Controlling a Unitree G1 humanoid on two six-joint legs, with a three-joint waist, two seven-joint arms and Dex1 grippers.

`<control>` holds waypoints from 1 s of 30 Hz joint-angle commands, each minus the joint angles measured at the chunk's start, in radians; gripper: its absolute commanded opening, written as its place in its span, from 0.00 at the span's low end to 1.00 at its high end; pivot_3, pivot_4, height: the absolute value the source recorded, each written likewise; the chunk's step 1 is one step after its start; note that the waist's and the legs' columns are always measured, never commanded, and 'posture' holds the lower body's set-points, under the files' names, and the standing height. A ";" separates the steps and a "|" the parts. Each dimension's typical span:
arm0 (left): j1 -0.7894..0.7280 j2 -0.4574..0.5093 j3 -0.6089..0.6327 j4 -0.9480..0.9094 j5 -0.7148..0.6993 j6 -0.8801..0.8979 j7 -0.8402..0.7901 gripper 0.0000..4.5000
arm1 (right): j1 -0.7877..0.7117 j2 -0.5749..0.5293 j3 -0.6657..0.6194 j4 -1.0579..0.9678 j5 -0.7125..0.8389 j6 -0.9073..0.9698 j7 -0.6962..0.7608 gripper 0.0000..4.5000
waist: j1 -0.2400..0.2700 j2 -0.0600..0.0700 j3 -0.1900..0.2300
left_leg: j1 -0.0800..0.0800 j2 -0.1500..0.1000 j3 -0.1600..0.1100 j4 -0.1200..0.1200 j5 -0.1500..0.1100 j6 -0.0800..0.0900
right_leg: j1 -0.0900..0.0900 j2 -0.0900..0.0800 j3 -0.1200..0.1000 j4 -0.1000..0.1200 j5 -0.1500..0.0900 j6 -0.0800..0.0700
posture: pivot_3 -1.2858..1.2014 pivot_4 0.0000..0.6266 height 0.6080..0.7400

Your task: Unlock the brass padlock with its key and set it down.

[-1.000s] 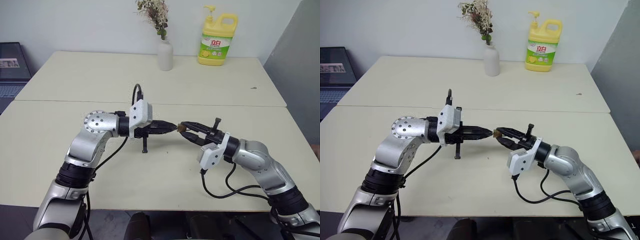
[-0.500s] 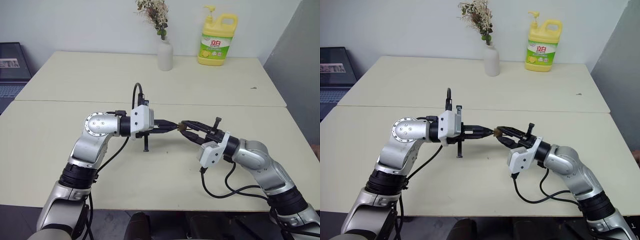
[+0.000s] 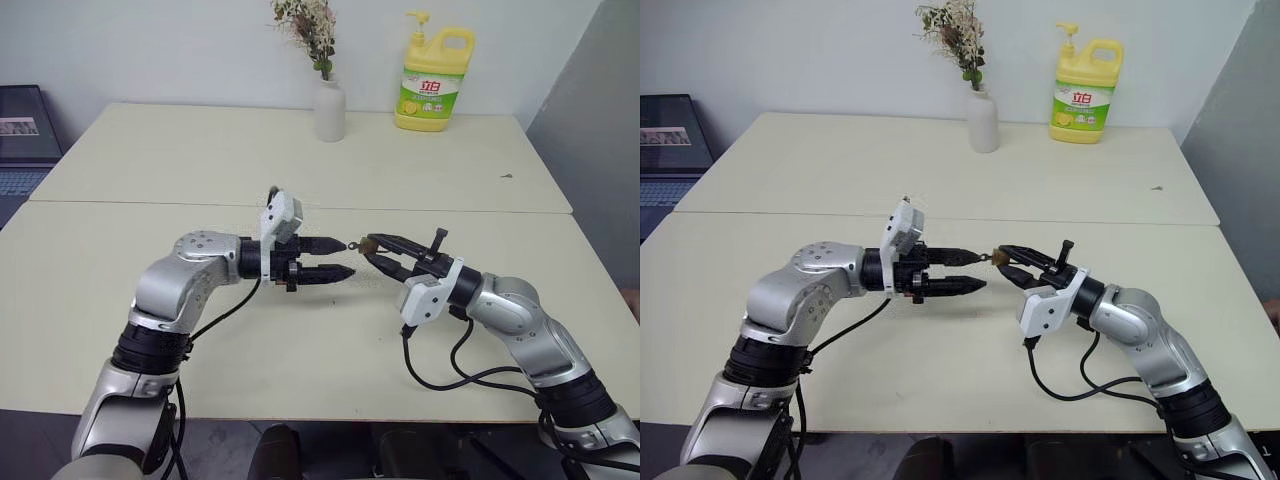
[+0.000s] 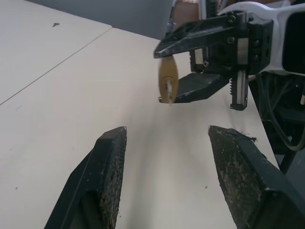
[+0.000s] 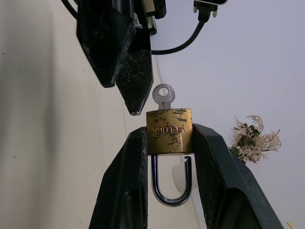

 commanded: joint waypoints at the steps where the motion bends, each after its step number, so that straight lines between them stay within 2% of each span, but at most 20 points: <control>1: -0.029 -0.008 0.040 -0.053 -0.060 0.063 0.033 0.63 | -0.019 0.002 -0.019 -0.041 0.011 -0.025 -0.009 0.21 | 0.000 0.000 0.000 | 0.000 0.000 0.000 0.000 0.000 0.000 | 0.000 0.000 0.000 0.000 0.000 0.000 | 0.52 0.24 1.00; 10: -0.049 -0.013 0.037 -0.091 -0.110 0.121 0.059 0.63 | -0.026 -0.006 -0.012 -0.037 0.000 -0.057 -0.002 0.21 | 0.000 0.000 0.000 | 0.000 0.000 0.000 0.000 0.000 0.000 | 0.000 0.000 0.000 0.001 0.000 0.000 | 0.52 0.24 1.00; 28: -0.078 -0.038 -0.002 -0.062 -0.074 0.084 0.070 0.63 | -0.016 -0.001 -0.006 -0.058 -0.010 -0.057 0.001 0.21 | 0.000 0.000 0.000 | 0.000 0.000 0.000 0.000 0.000 0.000 | 0.000 0.000 0.000 0.001 0.000 0.000 | 0.52 0.24 1.00; 30: -0.078 -0.042 -0.004 -0.060 -0.071 0.082 0.074 0.54 | -0.017 -0.002 -0.005 -0.060 -0.011 -0.058 0.003 0.21 | 0.000 0.000 0.000 | 0.000 0.000 0.000 0.000 0.000 0.000 | 0.000 0.000 0.000 0.001 0.000 0.000 | 0.52 0.24 1.00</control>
